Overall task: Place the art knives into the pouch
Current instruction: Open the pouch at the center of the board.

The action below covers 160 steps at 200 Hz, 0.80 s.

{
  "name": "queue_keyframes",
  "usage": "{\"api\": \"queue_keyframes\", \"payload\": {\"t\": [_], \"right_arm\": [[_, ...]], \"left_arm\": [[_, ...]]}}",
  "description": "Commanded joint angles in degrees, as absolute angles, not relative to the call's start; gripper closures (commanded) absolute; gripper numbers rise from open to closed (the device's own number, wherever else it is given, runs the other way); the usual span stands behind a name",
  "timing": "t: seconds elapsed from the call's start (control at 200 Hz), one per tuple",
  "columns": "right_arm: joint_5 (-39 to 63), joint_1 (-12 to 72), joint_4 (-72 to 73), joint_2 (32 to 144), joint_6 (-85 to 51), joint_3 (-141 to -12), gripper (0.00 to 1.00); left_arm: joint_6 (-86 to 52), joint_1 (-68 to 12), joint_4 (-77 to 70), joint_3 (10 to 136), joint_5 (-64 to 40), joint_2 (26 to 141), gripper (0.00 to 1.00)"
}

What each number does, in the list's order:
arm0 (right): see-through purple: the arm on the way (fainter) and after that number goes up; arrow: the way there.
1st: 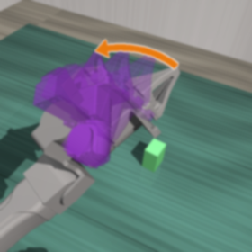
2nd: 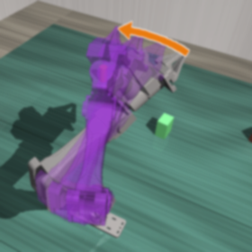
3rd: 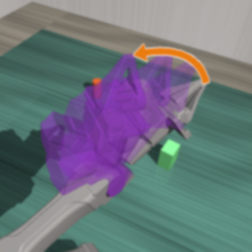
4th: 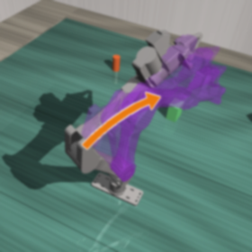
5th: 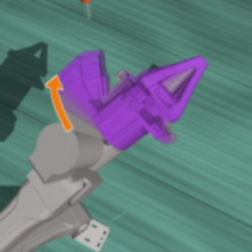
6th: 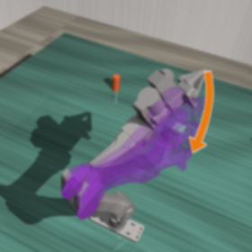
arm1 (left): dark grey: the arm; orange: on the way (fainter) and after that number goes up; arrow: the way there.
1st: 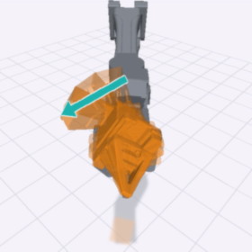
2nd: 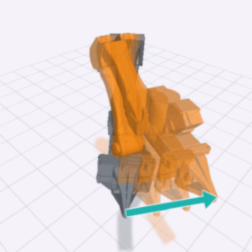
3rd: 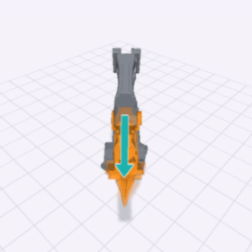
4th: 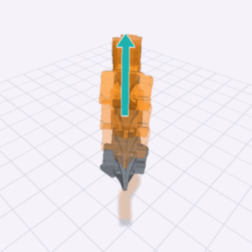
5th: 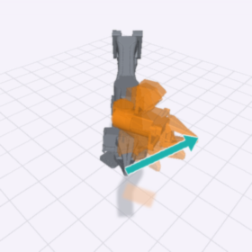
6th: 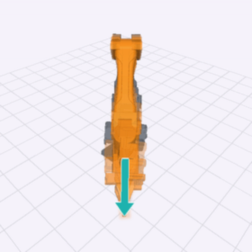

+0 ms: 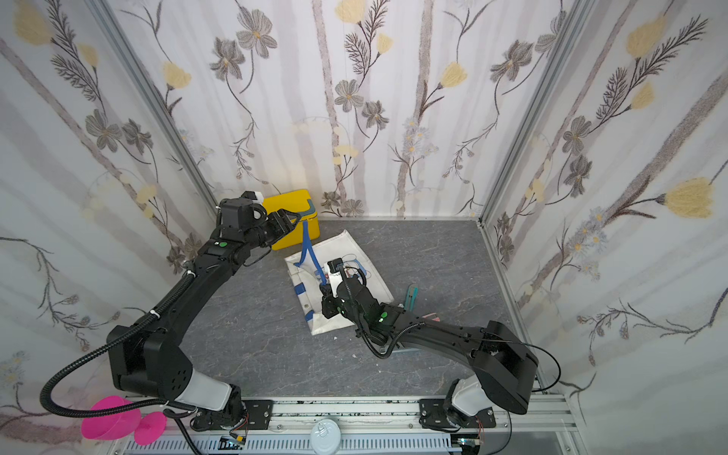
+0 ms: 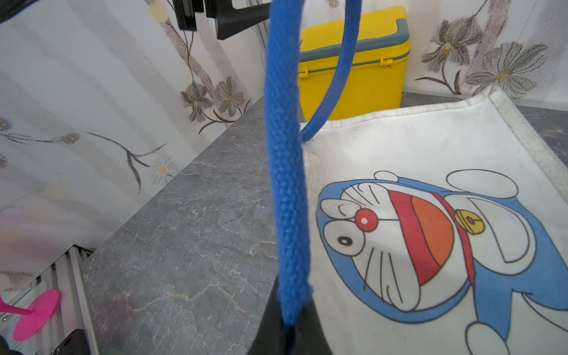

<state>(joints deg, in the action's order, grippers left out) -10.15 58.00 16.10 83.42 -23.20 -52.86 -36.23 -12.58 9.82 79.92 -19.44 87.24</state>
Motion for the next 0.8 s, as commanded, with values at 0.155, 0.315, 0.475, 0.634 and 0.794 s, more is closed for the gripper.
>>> {"api": "queue_keyframes", "payload": {"t": [0.155, 0.315, 0.475, 0.634, 0.794], "right_arm": [[-2.27, 54.24, 21.86, 78.95, -32.13, -50.82, 1.00], [-5.74, 53.09, 20.22, 75.20, -31.59, -51.10, 1.00], [-8.58, 51.64, 20.43, 71.72, -31.78, -50.11, 1.00], [-11.39, 50.63, 20.23, 69.27, -31.90, -48.57, 1.00], [-12.73, 49.56, 21.61, 67.39, -34.60, -45.84, 1.00]], "left_arm": [[-31.77, -12.46, 14.91, 86.62, -10.13, 88.88, 0.00], [-32.06, -12.35, 13.89, 80.86, -8.22, 85.52, 0.00], [-32.62, -12.34, 13.21, 70.57, -8.87, 79.59, 0.00], [-34.41, -12.38, 12.96, 59.90, -7.75, 69.18, 0.00], [-38.81, -12.39, 11.81, 50.45, -13.76, 63.06, 0.00]]}}
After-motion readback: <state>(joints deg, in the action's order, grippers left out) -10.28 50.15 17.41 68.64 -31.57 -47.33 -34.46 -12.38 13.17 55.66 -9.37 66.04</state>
